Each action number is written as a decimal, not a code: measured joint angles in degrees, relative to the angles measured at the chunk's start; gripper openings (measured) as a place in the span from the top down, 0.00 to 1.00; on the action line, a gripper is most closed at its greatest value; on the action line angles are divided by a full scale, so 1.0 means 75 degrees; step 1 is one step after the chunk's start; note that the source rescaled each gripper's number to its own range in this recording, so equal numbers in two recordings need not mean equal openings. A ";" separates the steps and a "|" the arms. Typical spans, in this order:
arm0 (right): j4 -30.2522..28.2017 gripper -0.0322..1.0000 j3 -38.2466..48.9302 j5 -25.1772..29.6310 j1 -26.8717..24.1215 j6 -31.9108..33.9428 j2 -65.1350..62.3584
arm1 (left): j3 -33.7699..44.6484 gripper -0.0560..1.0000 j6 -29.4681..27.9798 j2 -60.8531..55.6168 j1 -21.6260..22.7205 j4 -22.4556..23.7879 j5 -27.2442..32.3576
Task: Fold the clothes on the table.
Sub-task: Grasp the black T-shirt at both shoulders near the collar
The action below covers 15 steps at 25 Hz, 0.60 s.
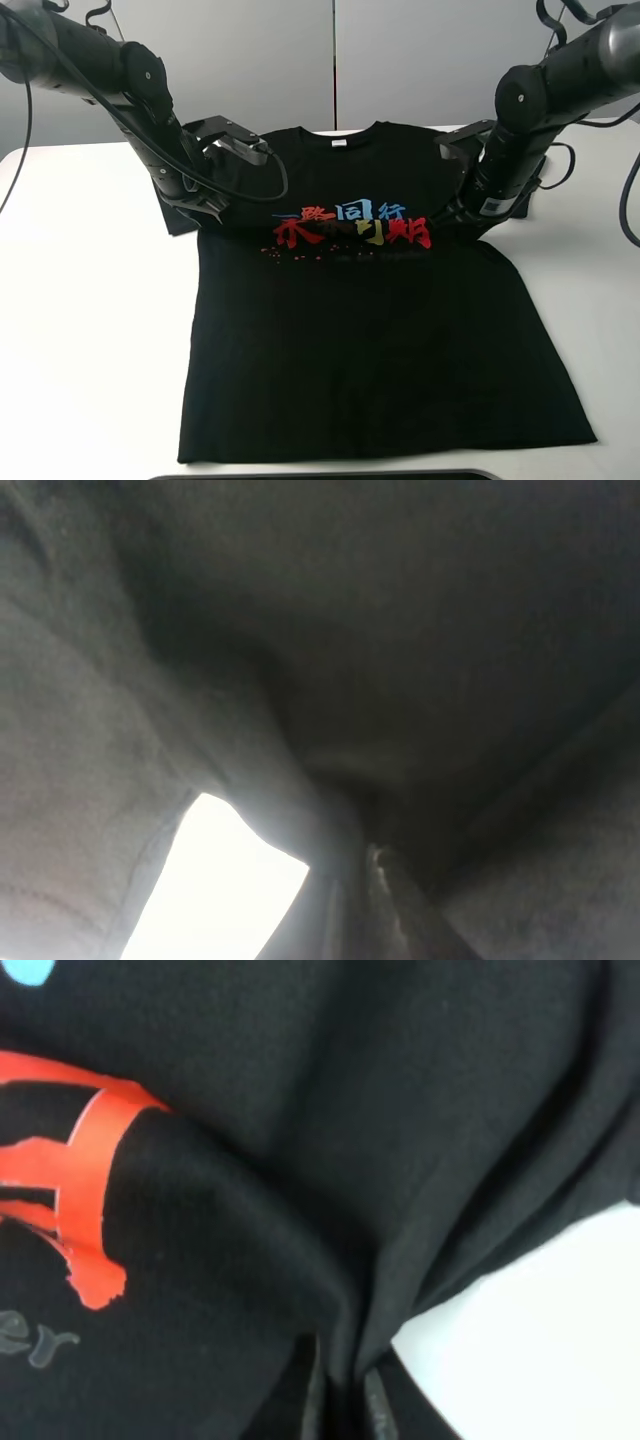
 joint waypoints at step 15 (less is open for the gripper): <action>-0.3551 0.97 -0.1233 -0.0014 0.0000 0.2282 -0.2306 | -0.2617 0.95 -0.0019 -0.1002 0.0000 0.0043 0.0385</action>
